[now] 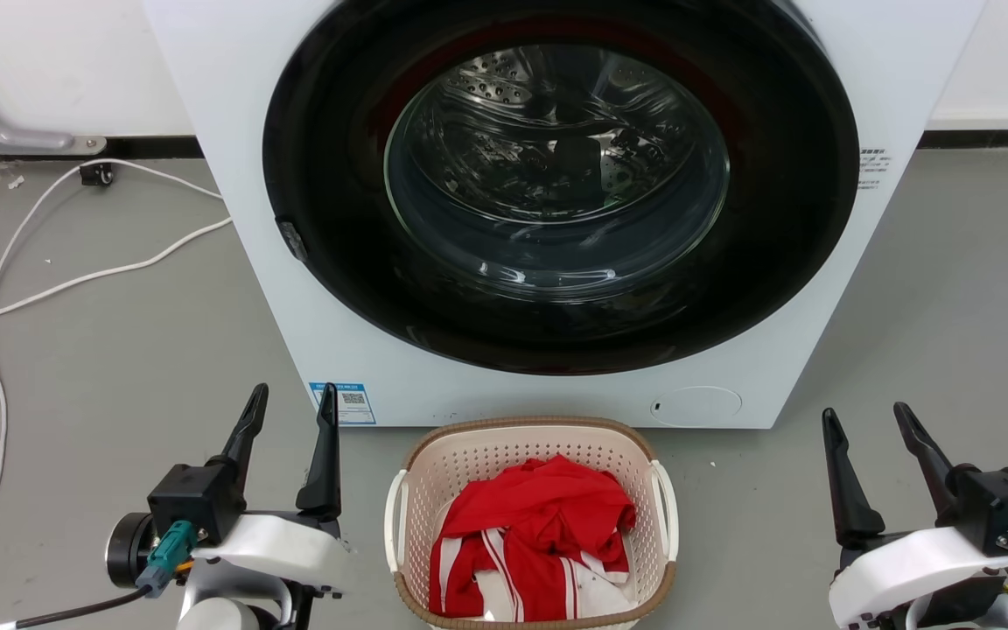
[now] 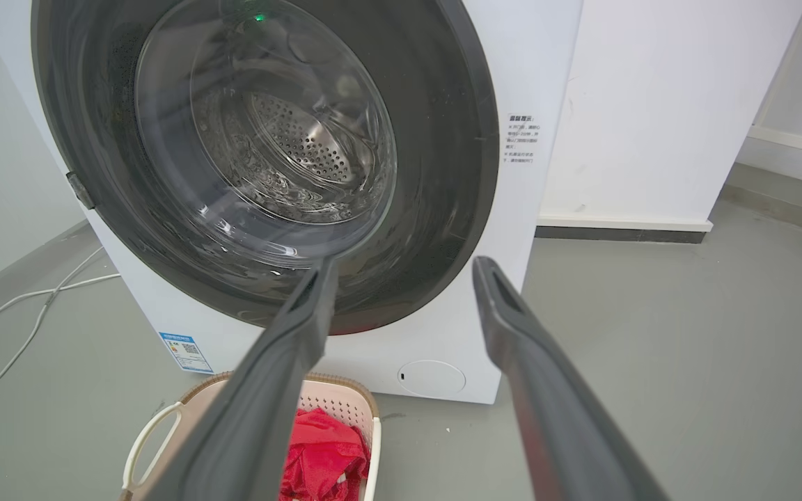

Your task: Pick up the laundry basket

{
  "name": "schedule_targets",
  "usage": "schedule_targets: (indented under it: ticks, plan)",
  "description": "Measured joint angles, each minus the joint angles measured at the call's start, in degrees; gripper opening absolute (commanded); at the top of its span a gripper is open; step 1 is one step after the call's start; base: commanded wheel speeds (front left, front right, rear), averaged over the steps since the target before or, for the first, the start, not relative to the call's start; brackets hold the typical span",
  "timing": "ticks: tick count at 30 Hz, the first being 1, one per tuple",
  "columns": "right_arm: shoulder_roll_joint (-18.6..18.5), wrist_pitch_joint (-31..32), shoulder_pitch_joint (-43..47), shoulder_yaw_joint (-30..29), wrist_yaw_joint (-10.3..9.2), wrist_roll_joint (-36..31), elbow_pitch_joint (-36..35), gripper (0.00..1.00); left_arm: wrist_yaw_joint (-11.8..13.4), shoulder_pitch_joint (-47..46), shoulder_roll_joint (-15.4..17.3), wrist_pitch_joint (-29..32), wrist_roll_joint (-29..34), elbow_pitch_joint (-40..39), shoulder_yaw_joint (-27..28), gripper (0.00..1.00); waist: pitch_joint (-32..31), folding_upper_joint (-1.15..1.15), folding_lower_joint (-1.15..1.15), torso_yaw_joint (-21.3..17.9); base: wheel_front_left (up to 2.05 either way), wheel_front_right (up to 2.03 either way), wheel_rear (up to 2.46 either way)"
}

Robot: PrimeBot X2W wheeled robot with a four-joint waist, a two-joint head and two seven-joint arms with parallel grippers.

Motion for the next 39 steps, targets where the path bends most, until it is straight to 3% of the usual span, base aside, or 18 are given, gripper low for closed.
schedule_targets:
  ticks: [22, 39]
  plan:
    - [0.1, -2.0, 0.6, 0.2, 0.01, -7.6, 0.1, 1.0, 0.5, 0.0, 0.0, -2.1, 7.1, 1.5, -0.1, 1.0, -0.4, 0.0, 0.0, -0.3, 0.0, 0.0, 0.0]
    - [0.1, -2.2, 0.6, 0.2, 0.01, -6.6, 1.0, 1.0, 0.8, 0.0, -0.1, -2.2, 6.4, 2.5, -0.1, 1.0, 0.1, 0.0, 0.0, -0.2, 0.0, 0.0, 0.0]
